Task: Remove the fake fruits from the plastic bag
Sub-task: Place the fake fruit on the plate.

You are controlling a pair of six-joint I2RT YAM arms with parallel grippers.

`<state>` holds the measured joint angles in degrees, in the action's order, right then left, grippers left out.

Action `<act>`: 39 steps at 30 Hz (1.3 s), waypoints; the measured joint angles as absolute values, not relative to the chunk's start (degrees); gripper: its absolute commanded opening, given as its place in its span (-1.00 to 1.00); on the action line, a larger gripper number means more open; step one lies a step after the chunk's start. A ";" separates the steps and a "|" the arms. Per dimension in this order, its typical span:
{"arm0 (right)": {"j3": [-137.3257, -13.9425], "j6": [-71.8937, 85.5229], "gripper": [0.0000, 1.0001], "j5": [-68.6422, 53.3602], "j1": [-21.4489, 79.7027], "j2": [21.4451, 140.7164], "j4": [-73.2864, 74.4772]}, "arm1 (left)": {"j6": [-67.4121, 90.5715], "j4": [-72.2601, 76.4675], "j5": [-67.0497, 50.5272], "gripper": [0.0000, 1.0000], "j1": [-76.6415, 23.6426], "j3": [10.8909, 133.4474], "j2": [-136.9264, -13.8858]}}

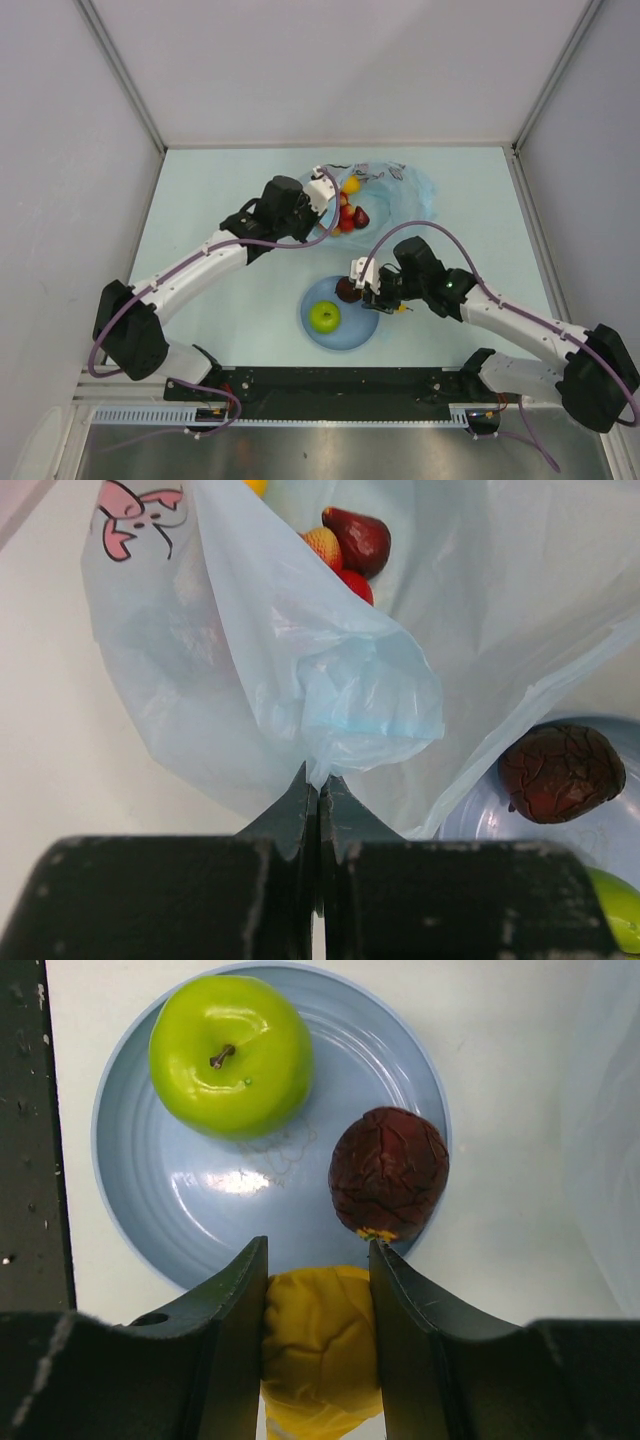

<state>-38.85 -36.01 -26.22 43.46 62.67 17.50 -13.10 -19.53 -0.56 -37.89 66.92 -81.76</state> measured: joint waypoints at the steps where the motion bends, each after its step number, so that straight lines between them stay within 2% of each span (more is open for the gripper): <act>1: -38.63 -36.73 -0.64 -26.85 43.46 63.48 16.56 | -13.10 -19.40 -0.56 -0.99 -37.89 66.37 -81.76; 11: -38.35 -46.68 -0.58 -29.45 45.63 71.13 11.31 | -13.04 -19.81 -0.56 -0.99 -37.89 64.14 -81.58; 14: -38.33 -49.76 -0.38 -29.63 46.15 72.53 10.44 | -13.02 -19.81 -0.56 -0.99 -37.89 64.14 -81.54; 15: -38.33 -50.52 -0.19 -29.65 46.30 72.93 10.24 | -13.02 -19.81 -0.56 -0.99 -37.89 64.14 -81.54; 21: -38.30 -54.89 0.42 -30.59 47.37 74.85 9.15 | -13.02 -19.77 -0.60 -0.99 -37.89 64.14 -81.54; 24: -38.30 -55.81 0.50 -31.22 47.27 75.20 7.77 | -13.04 -19.64 -0.60 -0.99 -37.89 64.01 -81.45; 29: -38.28 -55.96 0.49 -30.61 46.81 74.24 5.69 | -13.04 -19.40 -0.60 -0.99 -37.87 63.29 -80.58; 34: -38.76 -55.02 0.44 -30.39 43.40 66.59 9.13 | -13.04 -18.98 -0.58 -1.00 -37.85 61.95 -78.48; 37: -39.81 -51.90 0.30 -29.32 41.56 59.68 10.57 | -13.30 -18.92 -0.56 -0.99 -37.76 60.38 -76.73; 39: -40.71 -49.43 0.09 -28.51 40.91 57.32 9.67 | -13.82 -19.22 -0.56 -0.99 -37.60 59.55 -75.40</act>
